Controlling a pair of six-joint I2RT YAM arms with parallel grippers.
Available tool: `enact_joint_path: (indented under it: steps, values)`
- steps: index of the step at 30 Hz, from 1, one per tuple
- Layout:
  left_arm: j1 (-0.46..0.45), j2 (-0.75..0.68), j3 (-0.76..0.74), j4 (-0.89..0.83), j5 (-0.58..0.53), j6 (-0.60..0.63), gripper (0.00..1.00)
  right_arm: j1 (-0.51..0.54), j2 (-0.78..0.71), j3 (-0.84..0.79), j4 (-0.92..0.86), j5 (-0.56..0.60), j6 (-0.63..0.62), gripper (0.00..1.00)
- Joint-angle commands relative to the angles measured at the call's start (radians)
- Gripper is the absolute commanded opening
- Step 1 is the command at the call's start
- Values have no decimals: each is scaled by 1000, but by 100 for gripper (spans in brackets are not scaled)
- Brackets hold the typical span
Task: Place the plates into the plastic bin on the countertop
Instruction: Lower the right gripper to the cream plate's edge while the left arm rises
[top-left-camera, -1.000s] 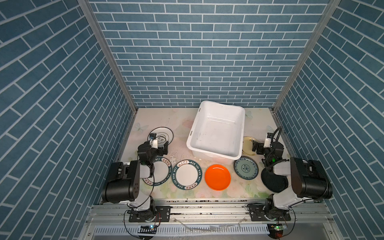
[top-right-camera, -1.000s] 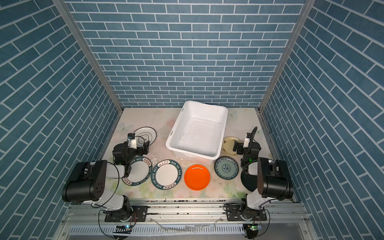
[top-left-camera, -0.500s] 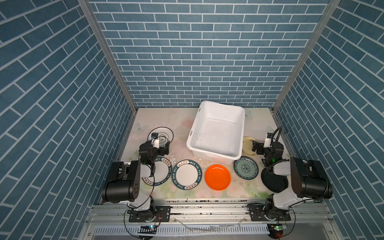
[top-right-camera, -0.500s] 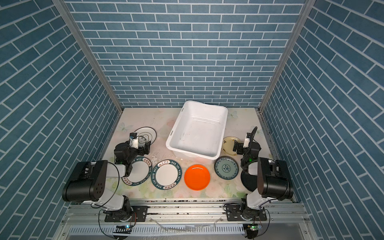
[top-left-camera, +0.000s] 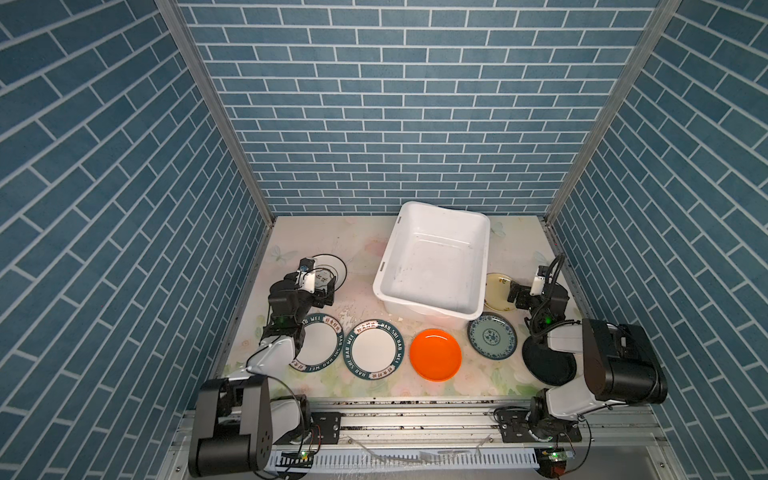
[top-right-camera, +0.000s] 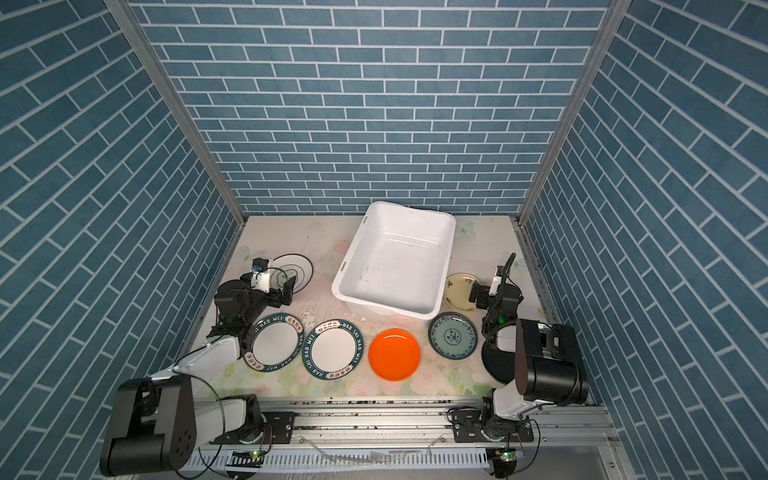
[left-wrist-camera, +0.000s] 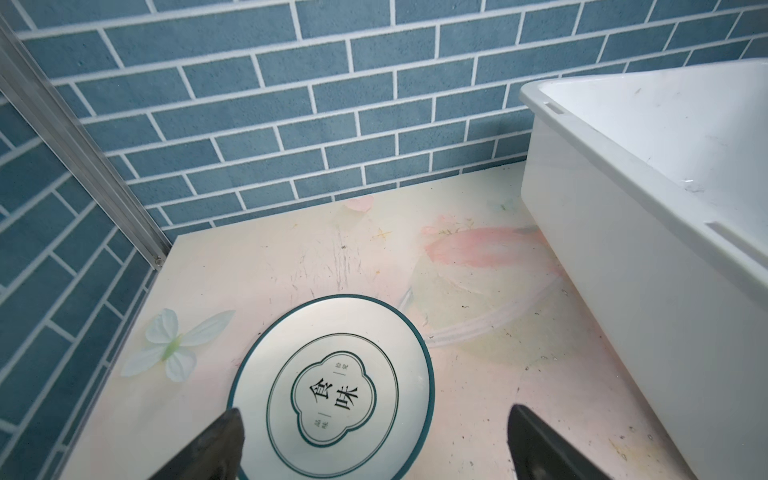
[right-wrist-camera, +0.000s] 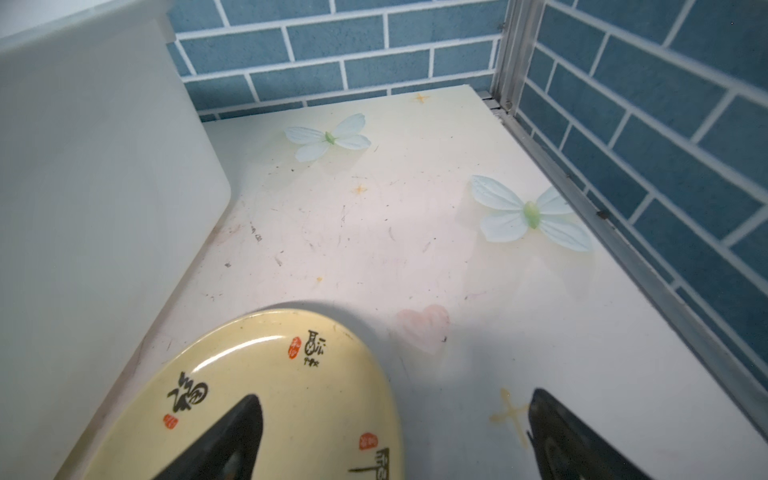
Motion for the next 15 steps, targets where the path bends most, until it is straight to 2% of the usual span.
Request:
enact_joint_path:
  steps: [1, 3, 6, 11, 13, 15]
  values:
    - [-6, -44, 157, -390, -66, 83, 100, 2, -37, -9, 9, 62, 7, 99]
    - [-6, -37, 229, -508, -100, 96, 100, 2, -42, -20, 28, 68, 9, 99]
    - [-6, -51, 267, -562, -122, 88, 100, 3, -61, -41, 43, 105, 20, 99]
    - [-9, -105, 308, -627, -33, 60, 100, 4, -95, -56, 42, 142, 32, 99]
    - [-9, -96, 372, -702, 7, 53, 100, 4, -182, -19, -92, 164, 36, 99]
    - [-9, -83, 427, -762, 23, 42, 99, 5, -294, 63, -343, 236, 87, 99]
